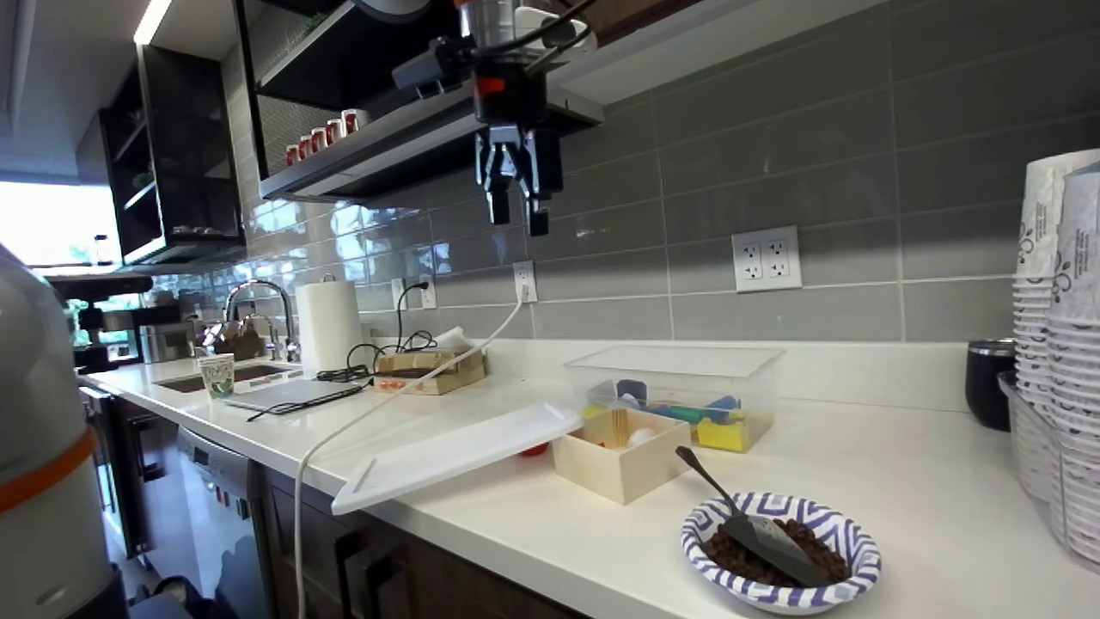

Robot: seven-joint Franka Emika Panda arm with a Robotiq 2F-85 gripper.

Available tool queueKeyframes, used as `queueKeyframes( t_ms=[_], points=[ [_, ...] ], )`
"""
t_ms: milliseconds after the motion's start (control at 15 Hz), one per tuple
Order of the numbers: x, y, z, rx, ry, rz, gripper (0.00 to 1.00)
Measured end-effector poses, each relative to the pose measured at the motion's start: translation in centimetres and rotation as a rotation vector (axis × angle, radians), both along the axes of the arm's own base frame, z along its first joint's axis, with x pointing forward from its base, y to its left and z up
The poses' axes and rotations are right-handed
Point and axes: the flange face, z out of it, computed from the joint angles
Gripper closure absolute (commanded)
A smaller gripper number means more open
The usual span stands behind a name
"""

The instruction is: Use the cake slicer to stir in the bowl

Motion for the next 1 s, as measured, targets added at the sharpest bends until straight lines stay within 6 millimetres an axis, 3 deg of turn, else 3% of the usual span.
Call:
queueKeyframes(
  t_ms=[400,1000],
  points=[
    [3.0,-4.7,-2.5,0.043,0.009,-0.232,0.0],
    [6.8,-9.5,-9.9,0.081,0.075,-0.662,0.0]
  ],
)
